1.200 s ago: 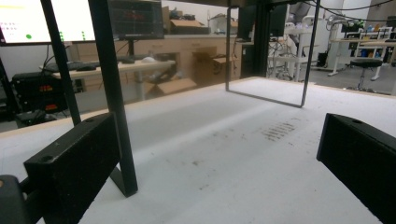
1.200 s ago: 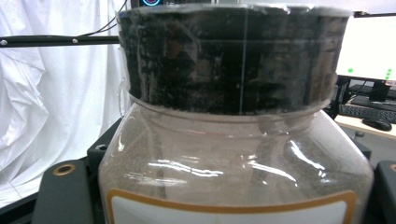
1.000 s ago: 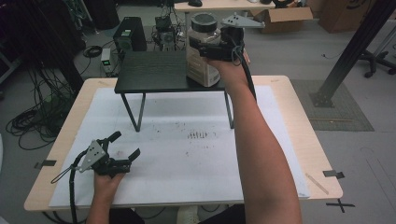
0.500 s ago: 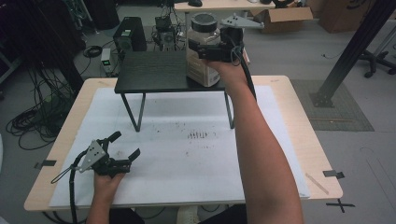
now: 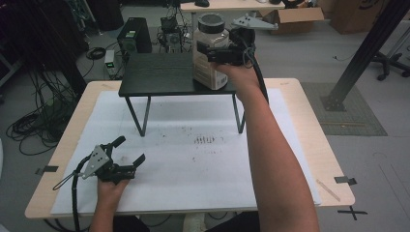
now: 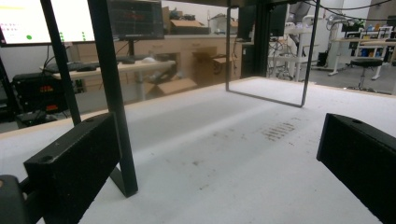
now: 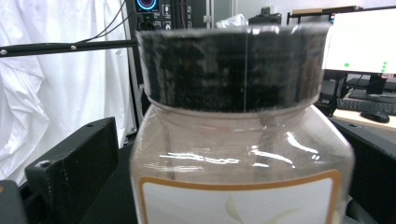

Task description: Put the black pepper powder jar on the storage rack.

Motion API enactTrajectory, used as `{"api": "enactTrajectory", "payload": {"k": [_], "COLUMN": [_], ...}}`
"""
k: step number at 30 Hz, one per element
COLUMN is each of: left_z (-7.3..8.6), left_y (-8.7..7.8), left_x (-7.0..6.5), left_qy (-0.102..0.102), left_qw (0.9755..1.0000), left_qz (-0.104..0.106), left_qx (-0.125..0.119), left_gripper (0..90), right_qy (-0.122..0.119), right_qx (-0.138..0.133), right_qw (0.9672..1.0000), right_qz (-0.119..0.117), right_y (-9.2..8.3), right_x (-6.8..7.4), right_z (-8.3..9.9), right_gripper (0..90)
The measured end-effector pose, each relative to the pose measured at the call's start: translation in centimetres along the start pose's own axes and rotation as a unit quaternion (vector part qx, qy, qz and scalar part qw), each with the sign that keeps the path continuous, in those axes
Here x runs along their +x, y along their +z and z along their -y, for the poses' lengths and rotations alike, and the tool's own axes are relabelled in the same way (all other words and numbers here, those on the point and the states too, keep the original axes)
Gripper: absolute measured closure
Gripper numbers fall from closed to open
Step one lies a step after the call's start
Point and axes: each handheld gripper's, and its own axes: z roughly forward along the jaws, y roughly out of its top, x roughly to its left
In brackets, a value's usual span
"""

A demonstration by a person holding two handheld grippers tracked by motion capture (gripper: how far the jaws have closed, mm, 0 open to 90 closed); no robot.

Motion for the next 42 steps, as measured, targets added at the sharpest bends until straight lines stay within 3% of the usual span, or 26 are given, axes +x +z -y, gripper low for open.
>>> {"api": "enactTrajectory", "payload": {"k": [17,29,42], "left_z": [0.0,0.0,0.0], "left_y": [0.0,0.0,0.0], "left_x": [0.0,0.0,0.0], "left_qy": [-0.001,-0.001,-0.002], "left_qw": [1.0000,1.0000,1.0000], "left_qz": [0.000,0.000,0.000], "left_qx": [0.000,-0.001,-0.001], "left_gripper": [0.2,0.2,0.2], "right_qy": [0.003,-0.006,-0.010], "right_qx": [-0.018,-0.035,-0.053], "right_qw": [0.9998,0.9993,0.9978], "right_qz": [0.003,-0.012,-0.037], "right_y": [-3.6,-6.3,-8.8], "right_x": [-0.3,0.0,1.5], "right_z": [0.3,1.4,3.4], "right_gripper": [0.0,0.0,0.0]}}
